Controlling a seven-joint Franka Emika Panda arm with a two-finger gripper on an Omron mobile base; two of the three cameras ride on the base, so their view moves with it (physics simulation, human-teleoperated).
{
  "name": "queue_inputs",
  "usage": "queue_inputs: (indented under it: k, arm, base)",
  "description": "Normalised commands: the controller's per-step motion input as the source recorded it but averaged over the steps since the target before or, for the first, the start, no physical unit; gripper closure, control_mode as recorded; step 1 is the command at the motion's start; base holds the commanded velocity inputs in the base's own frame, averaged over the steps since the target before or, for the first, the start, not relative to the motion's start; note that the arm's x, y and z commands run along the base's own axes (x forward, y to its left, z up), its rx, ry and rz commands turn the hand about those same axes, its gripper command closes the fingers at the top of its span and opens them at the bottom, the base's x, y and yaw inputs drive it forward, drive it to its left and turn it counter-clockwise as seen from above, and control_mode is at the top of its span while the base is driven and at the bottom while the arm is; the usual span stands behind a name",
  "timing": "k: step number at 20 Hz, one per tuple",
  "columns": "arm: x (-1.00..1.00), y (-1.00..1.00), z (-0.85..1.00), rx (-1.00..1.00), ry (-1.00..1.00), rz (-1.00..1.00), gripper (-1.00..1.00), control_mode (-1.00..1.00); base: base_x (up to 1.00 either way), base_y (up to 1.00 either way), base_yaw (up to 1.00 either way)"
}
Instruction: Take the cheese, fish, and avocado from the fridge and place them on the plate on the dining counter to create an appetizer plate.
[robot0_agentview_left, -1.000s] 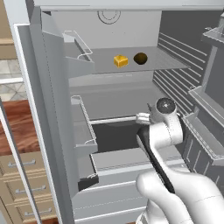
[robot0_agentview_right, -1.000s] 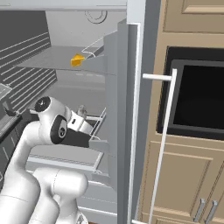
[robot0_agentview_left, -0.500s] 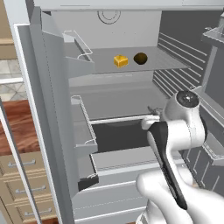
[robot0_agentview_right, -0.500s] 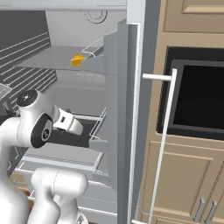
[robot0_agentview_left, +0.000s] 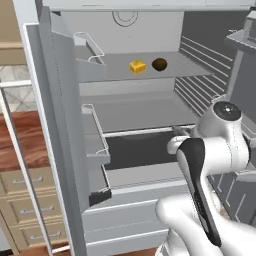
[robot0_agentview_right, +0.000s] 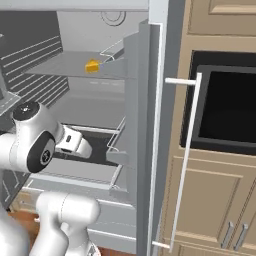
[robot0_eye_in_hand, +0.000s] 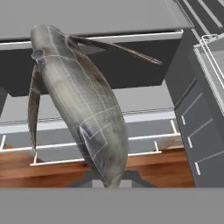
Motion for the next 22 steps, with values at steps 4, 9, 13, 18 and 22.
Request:
queue_inputs:
  k: [4, 9, 13, 18, 22]
  arm:
    - [0.00, 0.00, 0.00, 0.00, 0.00, 0.00, 1.00, 1.00]
    - [0.00, 0.00, 0.00, 0.00, 0.00, 0.00, 1.00, 1.00]
    - [0.00, 0.00, 0.00, 0.00, 0.00, 0.00, 1.00, 1.00]
    - [0.00, 0.00, 0.00, 0.00, 0.00, 0.00, 1.00, 1.00]
    - [0.00, 0.00, 0.00, 0.00, 0.00, 0.00, 1.00, 1.00]
  base:
    - [-0.89, 0.01, 0.17]
    - [-0.90, 0.03, 0.43]
    - [-0.95, -0.03, 0.62]
    - [-0.97, -0.34, 0.67]
    - [-0.79, -0.25, 0.69]
